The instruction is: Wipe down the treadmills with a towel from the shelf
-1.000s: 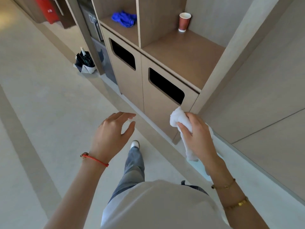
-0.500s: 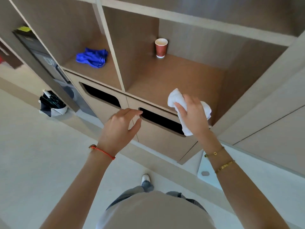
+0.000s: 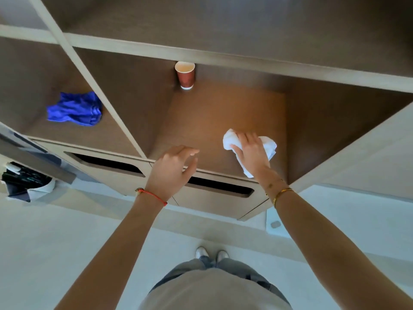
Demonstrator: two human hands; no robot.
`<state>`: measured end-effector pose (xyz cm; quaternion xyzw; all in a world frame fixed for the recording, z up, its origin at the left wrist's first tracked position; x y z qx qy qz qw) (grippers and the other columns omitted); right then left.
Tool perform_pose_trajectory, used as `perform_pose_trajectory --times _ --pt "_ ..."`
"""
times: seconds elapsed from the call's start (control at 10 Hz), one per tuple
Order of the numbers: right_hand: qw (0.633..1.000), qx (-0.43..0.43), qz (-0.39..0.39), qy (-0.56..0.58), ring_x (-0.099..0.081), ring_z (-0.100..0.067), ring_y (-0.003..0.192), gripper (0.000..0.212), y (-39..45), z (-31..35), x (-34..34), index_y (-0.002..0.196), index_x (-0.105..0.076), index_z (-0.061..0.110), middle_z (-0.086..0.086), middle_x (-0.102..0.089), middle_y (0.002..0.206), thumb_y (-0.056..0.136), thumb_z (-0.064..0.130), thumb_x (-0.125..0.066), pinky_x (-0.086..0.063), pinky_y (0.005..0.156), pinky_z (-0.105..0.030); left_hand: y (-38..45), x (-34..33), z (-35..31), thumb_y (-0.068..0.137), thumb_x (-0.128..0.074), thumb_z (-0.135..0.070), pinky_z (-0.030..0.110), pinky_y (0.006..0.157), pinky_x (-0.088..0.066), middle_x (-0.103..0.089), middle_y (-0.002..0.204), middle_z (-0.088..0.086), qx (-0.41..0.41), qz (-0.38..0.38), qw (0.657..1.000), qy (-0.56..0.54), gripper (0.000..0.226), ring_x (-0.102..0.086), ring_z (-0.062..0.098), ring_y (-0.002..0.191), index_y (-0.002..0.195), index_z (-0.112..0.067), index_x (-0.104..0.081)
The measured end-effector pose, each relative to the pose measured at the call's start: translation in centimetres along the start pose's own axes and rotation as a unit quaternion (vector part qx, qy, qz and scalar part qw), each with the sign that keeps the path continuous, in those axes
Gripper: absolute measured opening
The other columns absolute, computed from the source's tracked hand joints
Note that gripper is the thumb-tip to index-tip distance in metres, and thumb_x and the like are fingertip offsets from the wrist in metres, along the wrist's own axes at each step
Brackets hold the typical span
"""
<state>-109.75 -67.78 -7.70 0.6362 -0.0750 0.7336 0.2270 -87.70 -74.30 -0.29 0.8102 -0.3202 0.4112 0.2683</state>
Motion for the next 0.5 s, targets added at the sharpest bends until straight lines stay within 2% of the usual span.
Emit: perform_pose_trajectory --times 0.2,0.3,0.5 --pt "0.999 0.005 0.049 0.014 -0.049 -0.03 0.109 0.045 0.2 -1.3 -1.6 0.132 -0.051 0.006 -0.012 -0.06 0.122 0.098 0.036 -0.05 -0.038 0.097 -0.037 2.1 -1.3 0.2 0.097 -0.055 -0.024 0.036 0.077 -0.058 -0.068 0.117 -0.008 -0.005 0.025 1.0 0.003 0.027 -0.064 0.013 0.105 0.121 -0.023 -0.068" --pt "0.997 -0.016 0.053 0.052 -0.047 -0.029 0.115 0.048 -0.5 -1.5 -0.2 0.137 -0.047 0.009 -0.011 -0.057 0.128 0.098 0.038 -0.049 -0.034 0.103 -0.036 2.5 -1.4 -0.1 0.097 -0.056 -0.024 0.036 0.078 -0.058 -0.067 0.117 -0.007 -0.005 0.033 0.999 0.002 0.026 -0.064 0.014 0.104 0.12 -0.023 -0.068" --pt "0.982 -0.066 -0.064 0.166 -0.052 -0.028 0.115 0.035 -5.7 -1.9 5.7 0.128 -0.056 0.007 -0.011 -0.061 0.124 0.097 0.022 -0.056 -0.037 0.102 -0.036 2.1 -1.0 -0.8 0.097 -0.058 -0.023 0.031 0.073 -0.056 -0.068 0.115 -0.006 -0.02 0.009 1.0 0.009 0.025 -0.066 0.015 0.098 0.12 -0.023 -0.068"
Point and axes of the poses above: each hand's wrist, its own y-axis towards the middle knuckle, its own x-axis out of the back of the hand, z = x × y, the point moved 8 cm from there along y, towards the middle knuckle
